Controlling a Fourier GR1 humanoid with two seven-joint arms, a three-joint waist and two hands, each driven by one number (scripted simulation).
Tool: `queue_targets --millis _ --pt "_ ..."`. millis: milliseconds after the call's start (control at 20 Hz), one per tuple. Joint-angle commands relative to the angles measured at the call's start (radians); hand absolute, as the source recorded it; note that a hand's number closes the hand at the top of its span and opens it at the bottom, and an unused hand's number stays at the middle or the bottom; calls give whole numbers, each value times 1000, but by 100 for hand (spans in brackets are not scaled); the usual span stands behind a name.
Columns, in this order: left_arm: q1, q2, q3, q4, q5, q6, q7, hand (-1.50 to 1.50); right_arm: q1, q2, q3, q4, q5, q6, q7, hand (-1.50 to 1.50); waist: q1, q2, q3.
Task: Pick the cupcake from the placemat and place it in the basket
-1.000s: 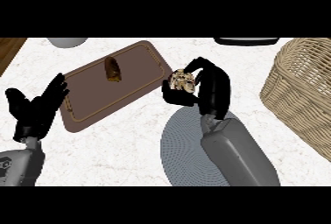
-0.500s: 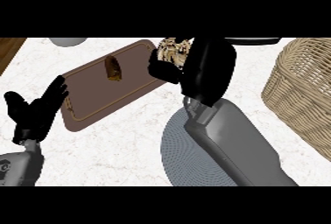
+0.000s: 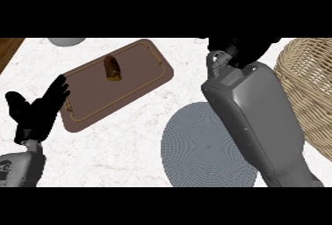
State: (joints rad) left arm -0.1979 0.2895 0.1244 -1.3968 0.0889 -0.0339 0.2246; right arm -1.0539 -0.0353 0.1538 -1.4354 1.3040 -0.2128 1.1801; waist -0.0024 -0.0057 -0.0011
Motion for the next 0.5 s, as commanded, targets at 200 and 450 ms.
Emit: queue_targets --millis 200,450 --pt "18 -25 -5 9 -21 23 -30 0 8 -86 -128 6 95 181 109 150 -11 -1 0" --pt "-12 -12 15 56 -15 9 -41 0 88 -191 -272 0 26 143 -27 150 -11 6 1"
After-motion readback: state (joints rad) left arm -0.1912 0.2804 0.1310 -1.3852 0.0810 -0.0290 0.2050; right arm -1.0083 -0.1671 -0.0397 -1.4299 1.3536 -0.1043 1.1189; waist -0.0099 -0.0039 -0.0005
